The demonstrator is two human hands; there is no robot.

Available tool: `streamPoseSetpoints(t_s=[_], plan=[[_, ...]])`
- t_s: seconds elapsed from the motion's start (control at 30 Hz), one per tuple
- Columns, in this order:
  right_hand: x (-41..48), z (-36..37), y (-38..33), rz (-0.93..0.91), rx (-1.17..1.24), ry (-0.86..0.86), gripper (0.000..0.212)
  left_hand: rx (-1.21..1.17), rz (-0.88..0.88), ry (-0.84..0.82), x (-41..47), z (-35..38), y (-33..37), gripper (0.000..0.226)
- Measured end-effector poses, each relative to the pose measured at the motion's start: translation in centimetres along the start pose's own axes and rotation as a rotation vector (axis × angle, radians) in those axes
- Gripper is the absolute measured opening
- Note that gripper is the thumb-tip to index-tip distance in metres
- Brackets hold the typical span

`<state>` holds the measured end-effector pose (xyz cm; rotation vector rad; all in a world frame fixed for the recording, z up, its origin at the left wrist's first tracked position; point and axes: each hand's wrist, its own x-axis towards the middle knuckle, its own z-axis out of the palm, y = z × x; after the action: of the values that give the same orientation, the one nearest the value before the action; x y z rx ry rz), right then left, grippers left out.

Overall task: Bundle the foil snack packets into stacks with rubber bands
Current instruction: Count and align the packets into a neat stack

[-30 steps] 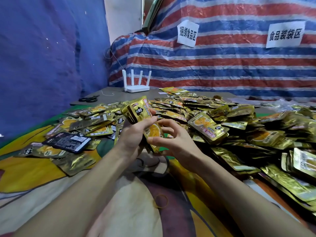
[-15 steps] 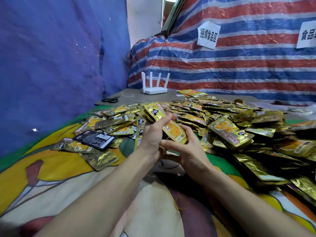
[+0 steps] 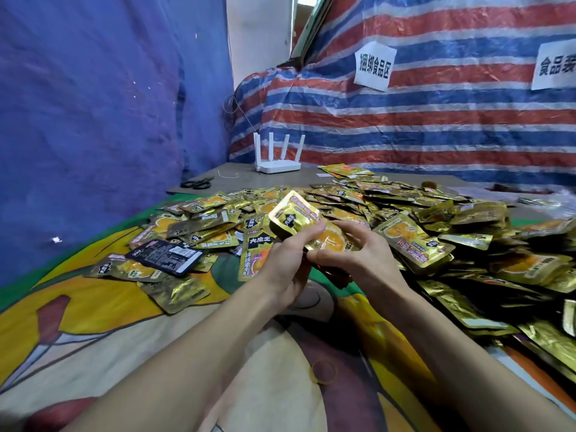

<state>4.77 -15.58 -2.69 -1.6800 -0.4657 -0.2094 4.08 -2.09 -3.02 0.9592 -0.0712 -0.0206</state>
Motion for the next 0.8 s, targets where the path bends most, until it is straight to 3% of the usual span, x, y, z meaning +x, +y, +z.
streamPoseSetpoints(t_s=[0.23, 0.47, 0.63, 0.8], plan=[[-0.3, 0.5, 0.5, -0.1, -0.072, 0.107, 0.052, -0.104, -0.081, -0.037, 0.4, -0.3, 0.2, 0.017], [0.0, -0.3, 0.1, -0.045, -0.104, -0.012, 0.076, -0.152, -0.06, -0.071, 0.6, -0.5, 0.2, 0.015], [0.0, -0.1, 0.0, -0.028, -0.137, -0.05, 0.068, -0.137, -0.049, -0.093, 0.6, -0.8, 0.5, 0.015], [-0.5, 0.0, 0.6, -0.048, -0.059, -0.019, 0.077, -0.055, -0.089, -0.048, 0.7, -1.2, 0.4, 0.017]])
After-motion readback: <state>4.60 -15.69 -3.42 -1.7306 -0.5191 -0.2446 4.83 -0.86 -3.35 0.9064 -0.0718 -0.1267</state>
